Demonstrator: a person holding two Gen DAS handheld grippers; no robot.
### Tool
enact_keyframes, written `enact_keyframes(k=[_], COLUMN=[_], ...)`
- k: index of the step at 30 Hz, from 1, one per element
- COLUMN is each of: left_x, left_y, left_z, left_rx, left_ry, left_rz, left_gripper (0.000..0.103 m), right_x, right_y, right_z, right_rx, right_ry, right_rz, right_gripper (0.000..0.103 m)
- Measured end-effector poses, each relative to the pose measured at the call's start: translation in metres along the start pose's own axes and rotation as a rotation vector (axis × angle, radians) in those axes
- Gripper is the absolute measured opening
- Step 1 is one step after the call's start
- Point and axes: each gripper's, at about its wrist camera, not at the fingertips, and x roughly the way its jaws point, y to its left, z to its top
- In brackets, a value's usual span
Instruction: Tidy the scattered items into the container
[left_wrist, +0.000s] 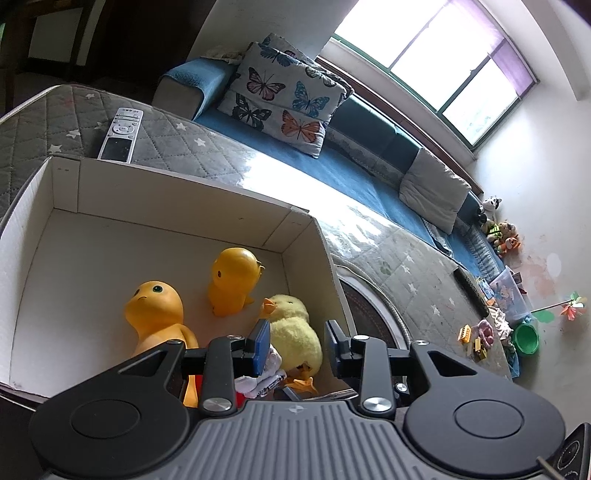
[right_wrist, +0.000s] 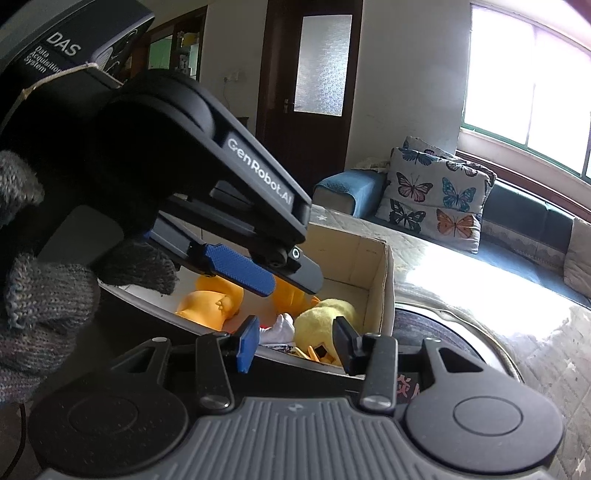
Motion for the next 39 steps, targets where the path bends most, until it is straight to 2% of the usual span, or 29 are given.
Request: enact_keyframes(k=[5, 7, 17, 33, 39], left_x=[-0.013, -0.019, -0.056, -0.088, -0.090], left_y=[-0.005, -0.008, -0.019, -0.018, -0.015], left_z=[-0.005, -0.008, -0.034, -0.080, -0.095], left_rx=[0.025, 0.040, 0.120, 0.196, 0.217], left_ry=[-0.024, -0.038, -0.111, -0.188, -0.179], left_rz=[0.010, 0.017, 0.066, 0.151, 0.215], left_gripper=[0.035, 0.035, 0.035, 0.035, 0.037], right_x=[-0.010, -0.017, -0.046, -0.073, -0.077], right_y=[0.000, -0.001, 0.000, 0.014, 0.016], right_z=[-0.003, -0.005, -0.022, -0.046, -0.057], right_rx=[0.014, 0.028, 0.083, 0.126, 0.159], right_ry=[-0.007, -0.011, 0.009, 0.028, 0.050], right_rz=[-0.005, -0.007, -0.021, -0.051, -0.052], right_gripper=[0.046, 0.051, 0.059, 0.084, 0.094])
